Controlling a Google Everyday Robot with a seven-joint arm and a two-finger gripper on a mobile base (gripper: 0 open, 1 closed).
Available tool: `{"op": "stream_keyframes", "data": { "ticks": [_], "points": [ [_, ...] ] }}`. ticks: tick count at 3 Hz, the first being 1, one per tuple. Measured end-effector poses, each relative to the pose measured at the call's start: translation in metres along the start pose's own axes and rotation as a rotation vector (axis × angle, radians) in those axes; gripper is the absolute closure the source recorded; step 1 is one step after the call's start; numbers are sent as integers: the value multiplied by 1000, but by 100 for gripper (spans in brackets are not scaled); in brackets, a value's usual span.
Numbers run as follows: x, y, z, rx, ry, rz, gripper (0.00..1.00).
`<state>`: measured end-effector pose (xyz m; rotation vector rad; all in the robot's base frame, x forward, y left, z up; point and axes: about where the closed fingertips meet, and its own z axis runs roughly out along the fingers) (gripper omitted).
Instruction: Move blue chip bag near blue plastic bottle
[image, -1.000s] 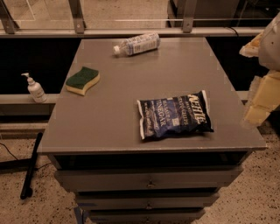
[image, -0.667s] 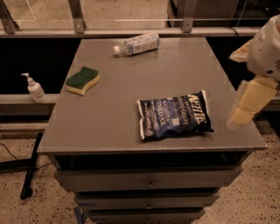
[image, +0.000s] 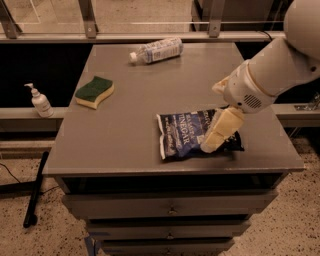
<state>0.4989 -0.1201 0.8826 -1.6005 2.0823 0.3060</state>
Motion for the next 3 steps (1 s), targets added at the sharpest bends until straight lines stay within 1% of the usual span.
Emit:
{"op": "stream_keyframes", "data": {
  "ticks": [1, 2, 3],
  "points": [
    [-10, 0, 25, -34, -50, 13, 0],
    [-14, 0, 38, -49, -73, 17, 18],
    [-11, -1, 43, -49, -75, 18, 41]
  ]
}}
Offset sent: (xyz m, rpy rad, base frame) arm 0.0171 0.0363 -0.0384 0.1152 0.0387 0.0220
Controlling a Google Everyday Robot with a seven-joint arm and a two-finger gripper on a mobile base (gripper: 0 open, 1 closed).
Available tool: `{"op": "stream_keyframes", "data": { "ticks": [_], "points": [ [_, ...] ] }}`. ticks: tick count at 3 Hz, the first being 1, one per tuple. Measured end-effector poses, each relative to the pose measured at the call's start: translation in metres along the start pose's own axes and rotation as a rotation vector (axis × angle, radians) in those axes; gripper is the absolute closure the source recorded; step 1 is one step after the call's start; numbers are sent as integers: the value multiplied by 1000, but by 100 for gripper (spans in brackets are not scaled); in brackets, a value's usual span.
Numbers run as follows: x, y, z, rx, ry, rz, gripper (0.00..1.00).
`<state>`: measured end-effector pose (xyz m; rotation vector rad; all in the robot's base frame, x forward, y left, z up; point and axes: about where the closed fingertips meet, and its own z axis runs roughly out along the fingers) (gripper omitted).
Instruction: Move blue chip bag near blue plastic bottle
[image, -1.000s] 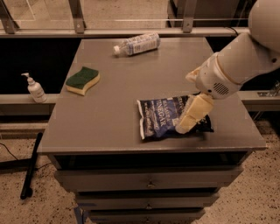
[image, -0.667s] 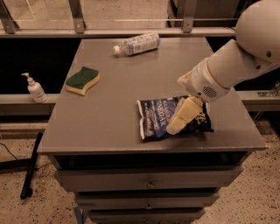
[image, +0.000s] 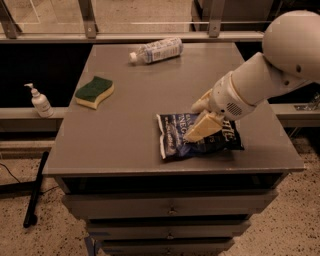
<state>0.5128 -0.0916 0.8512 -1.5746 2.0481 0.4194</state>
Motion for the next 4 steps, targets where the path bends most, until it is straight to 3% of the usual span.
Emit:
{"op": "stream_keyframes", "data": {
  "ticks": [2, 3, 4],
  "points": [
    [-1, -8, 2, 6, 12, -21, 87],
    [-15, -35, -11, 50, 6, -54, 100],
    [-27, -97, -55, 160, -30, -44, 100]
  ]
}}
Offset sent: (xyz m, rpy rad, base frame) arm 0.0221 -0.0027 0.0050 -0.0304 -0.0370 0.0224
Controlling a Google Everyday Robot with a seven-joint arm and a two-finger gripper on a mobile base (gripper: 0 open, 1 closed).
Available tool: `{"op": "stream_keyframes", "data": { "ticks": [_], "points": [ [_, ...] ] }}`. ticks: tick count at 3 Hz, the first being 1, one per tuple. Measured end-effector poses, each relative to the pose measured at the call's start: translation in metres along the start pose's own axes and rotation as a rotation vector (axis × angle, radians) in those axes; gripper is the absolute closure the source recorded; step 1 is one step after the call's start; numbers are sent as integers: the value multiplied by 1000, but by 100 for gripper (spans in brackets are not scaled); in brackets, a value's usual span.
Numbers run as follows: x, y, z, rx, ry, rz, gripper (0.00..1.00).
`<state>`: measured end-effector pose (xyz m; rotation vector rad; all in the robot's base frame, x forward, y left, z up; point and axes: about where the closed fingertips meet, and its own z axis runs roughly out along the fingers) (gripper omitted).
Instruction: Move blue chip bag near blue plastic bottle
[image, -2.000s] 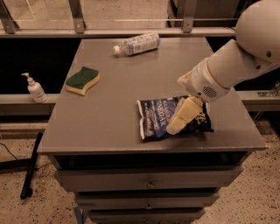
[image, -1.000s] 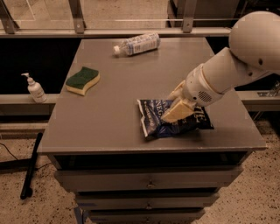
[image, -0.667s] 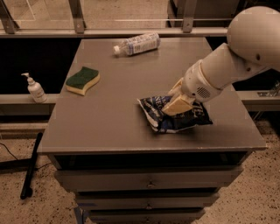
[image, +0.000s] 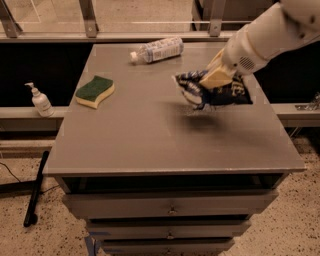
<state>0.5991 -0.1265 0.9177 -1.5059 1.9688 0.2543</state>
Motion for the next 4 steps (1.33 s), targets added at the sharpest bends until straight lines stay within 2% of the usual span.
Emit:
{"op": "stream_keyframes", "data": {
  "ticks": [1, 2, 3, 4],
  "points": [
    [-3, -38, -36, 98, -24, 15, 100],
    [-8, -44, -44, 118, -34, 11, 100],
    [-6, -39, -46, 141, -43, 27, 100],
    [-5, -61, -38, 208, -75, 37, 100]
  ]
}}
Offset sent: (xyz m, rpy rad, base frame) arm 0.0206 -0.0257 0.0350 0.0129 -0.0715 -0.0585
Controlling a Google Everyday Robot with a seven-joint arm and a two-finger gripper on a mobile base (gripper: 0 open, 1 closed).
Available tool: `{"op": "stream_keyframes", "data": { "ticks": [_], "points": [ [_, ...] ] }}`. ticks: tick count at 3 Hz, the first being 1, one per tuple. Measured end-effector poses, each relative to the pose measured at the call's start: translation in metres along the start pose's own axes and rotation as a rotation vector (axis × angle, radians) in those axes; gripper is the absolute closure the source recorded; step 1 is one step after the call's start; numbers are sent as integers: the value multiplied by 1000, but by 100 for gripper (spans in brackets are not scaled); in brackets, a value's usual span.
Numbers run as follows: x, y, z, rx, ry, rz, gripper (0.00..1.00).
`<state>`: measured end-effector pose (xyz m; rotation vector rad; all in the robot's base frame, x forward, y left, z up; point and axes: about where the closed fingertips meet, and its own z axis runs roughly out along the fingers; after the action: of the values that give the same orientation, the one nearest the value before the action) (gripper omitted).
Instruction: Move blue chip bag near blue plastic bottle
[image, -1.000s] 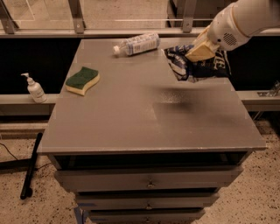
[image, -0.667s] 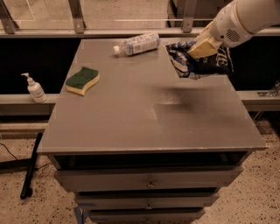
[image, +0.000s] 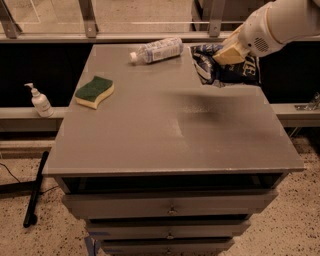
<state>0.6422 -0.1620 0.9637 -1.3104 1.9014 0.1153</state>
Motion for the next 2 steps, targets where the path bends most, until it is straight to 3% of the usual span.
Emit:
{"op": "stream_keyframes", "data": {
  "ticks": [2],
  "points": [
    [-4, -86, 59, 89, -84, 20, 100]
  ]
}}
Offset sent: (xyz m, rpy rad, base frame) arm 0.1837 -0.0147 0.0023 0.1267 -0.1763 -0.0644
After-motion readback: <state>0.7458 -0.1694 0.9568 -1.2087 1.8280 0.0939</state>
